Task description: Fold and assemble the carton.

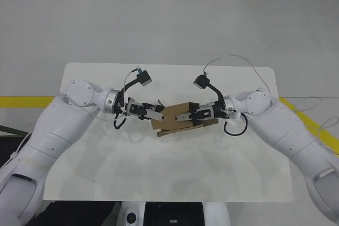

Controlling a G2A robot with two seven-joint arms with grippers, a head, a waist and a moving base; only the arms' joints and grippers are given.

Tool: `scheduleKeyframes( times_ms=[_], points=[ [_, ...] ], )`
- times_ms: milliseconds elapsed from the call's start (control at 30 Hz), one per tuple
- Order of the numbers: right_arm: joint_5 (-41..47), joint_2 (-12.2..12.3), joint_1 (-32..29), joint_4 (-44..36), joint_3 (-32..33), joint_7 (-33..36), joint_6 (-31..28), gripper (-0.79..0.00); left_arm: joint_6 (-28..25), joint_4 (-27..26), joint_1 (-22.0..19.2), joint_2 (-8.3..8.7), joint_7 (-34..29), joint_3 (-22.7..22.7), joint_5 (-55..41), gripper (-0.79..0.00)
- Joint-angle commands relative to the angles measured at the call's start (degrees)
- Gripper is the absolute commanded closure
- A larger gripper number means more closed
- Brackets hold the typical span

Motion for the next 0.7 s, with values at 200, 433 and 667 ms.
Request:
scheduleKeyframes(
  times_ms=[200, 433, 667],
  points=[
    [1.13, -0.81, 0.53, -0.41, -1.51, 1.00, 0.99, 0.000, -0.10, -0.71, -0.41, 0.38, 0.10, -0.25, 1.98, -0.785],
    [0.90, -0.86, 0.99, 1.92, -1.23, -0.48, -0.49, 0.000, -0.16, -1.44, -0.57, 0.81, 0.16, -0.01, 3.74, -0.785],
    [0.17, -0.15, 0.89, 2.80, -0.25, -2.09, -2.09, 0.000, -0.38, -2.25, -0.11, 1.31, 0.38, 0.08, 4.28, -0.785]
  ],
)
